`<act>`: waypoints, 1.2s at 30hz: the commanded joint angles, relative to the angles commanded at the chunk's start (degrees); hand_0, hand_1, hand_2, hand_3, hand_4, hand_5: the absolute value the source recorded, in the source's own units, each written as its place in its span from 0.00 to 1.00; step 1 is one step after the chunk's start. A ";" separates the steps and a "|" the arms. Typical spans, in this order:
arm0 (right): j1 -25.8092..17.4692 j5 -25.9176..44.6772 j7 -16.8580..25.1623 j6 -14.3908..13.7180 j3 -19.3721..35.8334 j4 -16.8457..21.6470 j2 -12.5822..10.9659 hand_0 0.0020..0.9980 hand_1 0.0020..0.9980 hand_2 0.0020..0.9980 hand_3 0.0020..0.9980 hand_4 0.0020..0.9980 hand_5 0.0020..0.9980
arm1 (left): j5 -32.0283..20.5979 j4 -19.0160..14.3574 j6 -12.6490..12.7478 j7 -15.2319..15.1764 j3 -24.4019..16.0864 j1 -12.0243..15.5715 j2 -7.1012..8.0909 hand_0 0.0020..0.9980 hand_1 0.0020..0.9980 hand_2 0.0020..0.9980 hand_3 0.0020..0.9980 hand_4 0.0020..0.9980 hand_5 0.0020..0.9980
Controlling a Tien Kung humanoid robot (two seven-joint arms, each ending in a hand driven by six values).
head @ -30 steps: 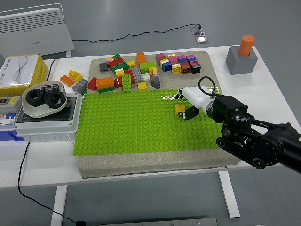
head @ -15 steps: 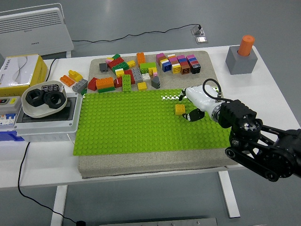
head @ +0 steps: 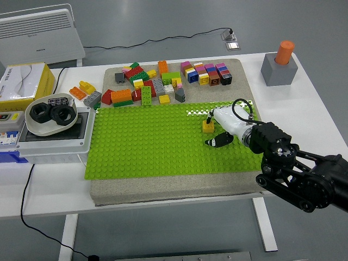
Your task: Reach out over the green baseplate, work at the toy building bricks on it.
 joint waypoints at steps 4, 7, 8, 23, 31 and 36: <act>-0.01 0.43 0.29 -0.24 -0.53 -1.28 0.51 0.83 0.85 0.86 0.65 0.83 0.36 | 0.16 0.00 0.00 0.02 0.00 -0.09 -0.01 0.70 0.61 0.52 0.53 0.58 0.43; -0.32 0.68 0.56 -0.52 -0.63 -1.87 0.92 0.83 0.85 0.86 0.65 0.83 0.34 | 0.24 0.00 0.01 0.04 -0.01 -0.13 -0.03 0.70 0.61 0.52 0.53 0.57 0.43; -0.45 0.72 0.64 -0.66 -0.57 -1.95 1.02 0.83 0.85 0.86 0.65 0.83 0.34 | 0.24 0.00 0.01 0.03 -0.01 -0.13 -0.03 0.70 0.61 0.52 0.53 0.57 0.43; -1.87 1.24 1.16 -1.77 0.43 -2.47 1.72 0.83 0.85 0.86 0.65 0.84 0.40 | 0.20 0.00 -0.03 -0.65 -0.49 0.03 0.04 0.70 0.61 0.52 0.53 0.57 0.43; -3.69 0.89 3.90 -4.33 6.27 3.82 -0.58 0.83 0.82 0.83 0.64 0.82 0.40 | 0.02 0.00 0.16 -0.79 -0.43 0.27 -0.07 0.70 0.61 0.52 0.53 0.58 0.42; -7.50 4.42 7.60 -9.12 12.47 10.90 -2.50 0.76 0.75 0.78 0.64 0.81 0.39 | -0.05 0.00 0.34 -0.94 -0.21 0.29 -0.25 0.70 0.61 0.52 0.53 0.57 0.42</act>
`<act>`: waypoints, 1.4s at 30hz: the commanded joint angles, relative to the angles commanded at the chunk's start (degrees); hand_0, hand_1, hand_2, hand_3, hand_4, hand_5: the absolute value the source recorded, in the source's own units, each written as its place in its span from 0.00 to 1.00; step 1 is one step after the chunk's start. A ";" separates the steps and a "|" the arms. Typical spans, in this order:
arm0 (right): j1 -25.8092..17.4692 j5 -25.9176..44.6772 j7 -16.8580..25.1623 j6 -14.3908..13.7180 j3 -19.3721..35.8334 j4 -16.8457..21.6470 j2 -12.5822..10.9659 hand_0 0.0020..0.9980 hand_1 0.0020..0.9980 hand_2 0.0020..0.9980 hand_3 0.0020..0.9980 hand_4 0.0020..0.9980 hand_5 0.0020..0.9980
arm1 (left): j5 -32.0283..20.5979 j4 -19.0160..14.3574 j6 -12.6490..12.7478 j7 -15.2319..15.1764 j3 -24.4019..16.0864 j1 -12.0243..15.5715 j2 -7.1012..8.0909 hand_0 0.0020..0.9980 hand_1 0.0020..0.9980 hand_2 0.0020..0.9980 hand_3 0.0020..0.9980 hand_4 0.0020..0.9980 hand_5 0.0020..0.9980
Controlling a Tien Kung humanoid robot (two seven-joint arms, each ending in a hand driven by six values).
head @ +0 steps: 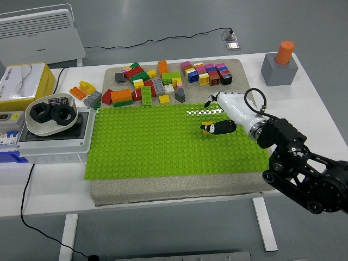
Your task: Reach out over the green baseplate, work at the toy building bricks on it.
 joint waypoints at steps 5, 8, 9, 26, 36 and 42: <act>-6.45 9.61 7.76 -7.39 6.10 3.68 0.56 0.76 0.75 0.78 0.64 0.81 0.39 | 0.31 0.00 -0.67 0.33 1.07 -0.96 -0.14 0.70 0.61 0.52 0.53 0.57 0.42; -12.09 17.04 15.06 -11.80 9.92 2.25 1.14 0.67 0.64 0.68 0.63 0.81 0.40 | 0.91 0.00 -1.37 0.82 1.80 -1.64 -0.18 0.70 0.61 0.53 0.53 0.57 0.43; -13.80 19.10 17.10 -12.91 11.28 1.84 1.14 0.67 0.64 0.68 0.63 0.81 0.40 | 0.95 0.00 -1.48 0.89 1.95 -1.77 -0.18 0.70 0.61 0.53 0.53 0.57 0.43; -22.24 52.40 34.82 -15.68 25.55 0.12 1.82 0.60 0.49 0.61 0.61 0.77 0.40 | 2.84 0.00 -2.84 1.67 2.54 -3.53 0.71 0.70 0.62 0.55 0.53 0.57 0.44; -22.91 62.56 35.28 -15.62 25.55 -0.78 1.54 0.59 0.45 0.59 0.60 0.75 0.40 | 2.74 0.00 -2.99 1.67 2.80 -3.83 0.76 0.70 0.62 0.56 0.53 0.56 0.45; -22.65 63.18 35.31 -15.73 25.87 -0.56 1.43 0.58 0.38 0.56 0.59 0.73 0.41 | 3.10 0.00 -3.26 1.86 3.03 -4.03 1.00 0.70 0.62 0.56 0.53 0.56 0.45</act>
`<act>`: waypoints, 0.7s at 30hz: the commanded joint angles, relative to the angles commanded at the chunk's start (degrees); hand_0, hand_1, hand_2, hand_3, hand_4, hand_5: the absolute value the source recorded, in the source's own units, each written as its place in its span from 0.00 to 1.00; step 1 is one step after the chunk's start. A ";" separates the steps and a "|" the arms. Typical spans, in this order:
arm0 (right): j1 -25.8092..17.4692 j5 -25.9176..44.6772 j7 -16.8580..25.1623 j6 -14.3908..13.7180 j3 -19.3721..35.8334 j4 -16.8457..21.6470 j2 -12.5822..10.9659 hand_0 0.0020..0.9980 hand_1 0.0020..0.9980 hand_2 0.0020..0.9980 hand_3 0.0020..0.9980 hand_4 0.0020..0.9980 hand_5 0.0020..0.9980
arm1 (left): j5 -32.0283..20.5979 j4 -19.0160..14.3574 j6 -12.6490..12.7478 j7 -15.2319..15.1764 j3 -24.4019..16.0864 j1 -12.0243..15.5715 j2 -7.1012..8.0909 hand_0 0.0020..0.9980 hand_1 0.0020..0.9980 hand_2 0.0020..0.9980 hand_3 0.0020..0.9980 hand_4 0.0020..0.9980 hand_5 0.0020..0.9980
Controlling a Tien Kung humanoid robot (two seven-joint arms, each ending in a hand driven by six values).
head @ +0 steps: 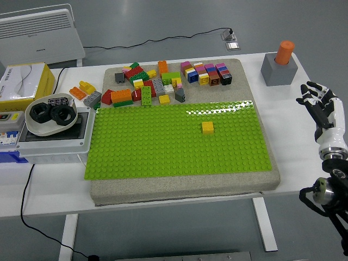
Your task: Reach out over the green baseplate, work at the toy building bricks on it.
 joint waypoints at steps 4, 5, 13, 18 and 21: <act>-0.06 0.06 -0.02 0.02 -0.20 -0.04 0.31 0.58 0.38 0.56 0.59 0.73 0.41 | -0.06 0.00 -0.09 -0.01 0.17 -0.12 0.26 0.70 0.62 0.56 0.53 0.56 0.45; -0.07 0.07 -0.03 0.02 -0.24 -0.06 0.38 0.58 0.38 0.56 0.59 0.73 0.41 | -0.02 0.00 -0.10 0.00 0.13 -0.15 0.32 0.70 0.62 0.56 0.53 0.56 0.45; 0.03 0.01 -0.21 -0.01 0.15 -0.02 0.52 0.57 0.36 0.51 0.58 0.72 0.41 | -0.01 0.00 0.02 -0.03 -0.26 -0.41 0.95 0.71 0.62 0.55 0.54 0.56 0.46; -0.27 0.19 -0.10 0.01 0.86 -0.04 0.80 0.57 0.36 0.50 0.58 0.72 0.41 | -0.32 0.00 0.05 0.01 -0.24 -0.42 1.06 0.71 0.62 0.54 0.53 0.56 0.46; -0.40 0.22 0.01 0.04 1.19 0.04 1.09 0.57 0.36 0.50 0.58 0.72 0.41 | -0.59 0.00 0.06 0.04 -0.14 -0.41 1.08 0.71 0.62 0.54 0.53 0.56 0.46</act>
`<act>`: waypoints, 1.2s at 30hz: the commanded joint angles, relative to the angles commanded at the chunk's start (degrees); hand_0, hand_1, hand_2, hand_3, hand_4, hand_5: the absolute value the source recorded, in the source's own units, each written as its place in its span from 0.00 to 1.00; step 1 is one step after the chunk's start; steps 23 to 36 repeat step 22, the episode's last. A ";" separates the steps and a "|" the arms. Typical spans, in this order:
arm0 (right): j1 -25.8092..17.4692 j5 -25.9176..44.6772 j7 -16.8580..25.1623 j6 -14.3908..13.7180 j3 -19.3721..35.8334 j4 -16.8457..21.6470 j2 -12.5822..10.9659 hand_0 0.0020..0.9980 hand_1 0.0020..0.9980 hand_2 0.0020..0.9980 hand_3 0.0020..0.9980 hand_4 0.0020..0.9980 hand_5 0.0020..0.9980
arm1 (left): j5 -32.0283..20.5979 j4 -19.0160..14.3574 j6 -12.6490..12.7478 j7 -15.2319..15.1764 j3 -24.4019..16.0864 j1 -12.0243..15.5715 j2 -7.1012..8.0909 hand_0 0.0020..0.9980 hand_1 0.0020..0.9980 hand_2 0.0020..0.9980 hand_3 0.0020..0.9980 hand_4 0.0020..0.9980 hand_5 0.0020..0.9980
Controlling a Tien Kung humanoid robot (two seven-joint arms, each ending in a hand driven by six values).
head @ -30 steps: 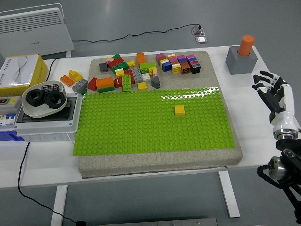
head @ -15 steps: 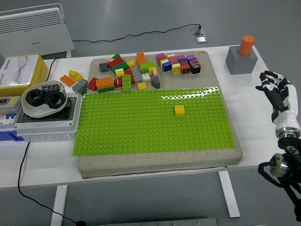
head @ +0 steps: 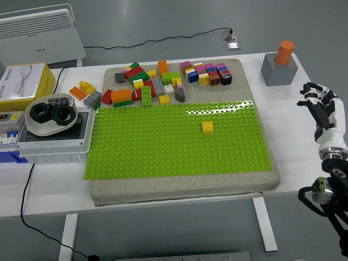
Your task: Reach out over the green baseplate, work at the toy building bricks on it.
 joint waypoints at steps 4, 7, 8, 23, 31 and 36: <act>0.00 0.01 0.13 0.04 0.35 0.09 0.19 0.57 0.36 0.49 0.58 0.71 0.40 | -0.12 0.00 0.08 0.01 -0.06 -0.01 -0.03 0.71 0.62 0.54 0.54 0.56 0.46; -0.04 0.16 0.22 0.09 0.66 0.00 0.14 0.57 0.36 0.49 0.58 0.71 0.40 | -0.04 0.00 0.13 0.00 -0.16 -0.03 -0.10 0.71 0.62 0.54 0.54 0.56 0.46; -0.06 0.20 0.24 0.10 0.71 -0.03 0.12 0.57 0.36 0.49 0.58 0.71 0.40 | -0.02 0.00 0.14 0.00 -0.18 -0.04 -0.12 0.71 0.62 0.54 0.54 0.56 0.46; -0.54 0.64 0.46 0.20 1.21 -0.32 0.16 0.57 0.36 0.44 0.58 0.71 0.40 | -0.23 0.00 0.22 -0.20 -0.11 0.17 -0.31 0.71 0.62 0.54 0.54 0.57 0.47; -0.54 0.64 0.46 0.20 1.21 -0.32 0.16 0.57 0.36 0.44 0.58 0.71 0.40 | -0.23 0.00 0.22 -0.20 -0.11 0.17 -0.31 0.71 0.62 0.54 0.54 0.57 0.47; -0.54 0.64 0.46 0.20 1.21 -0.32 0.16 0.57 0.36 0.44 0.58 0.71 0.40 | -0.23 0.00 0.22 -0.20 -0.11 0.17 -0.31 0.71 0.62 0.54 0.54 0.57 0.47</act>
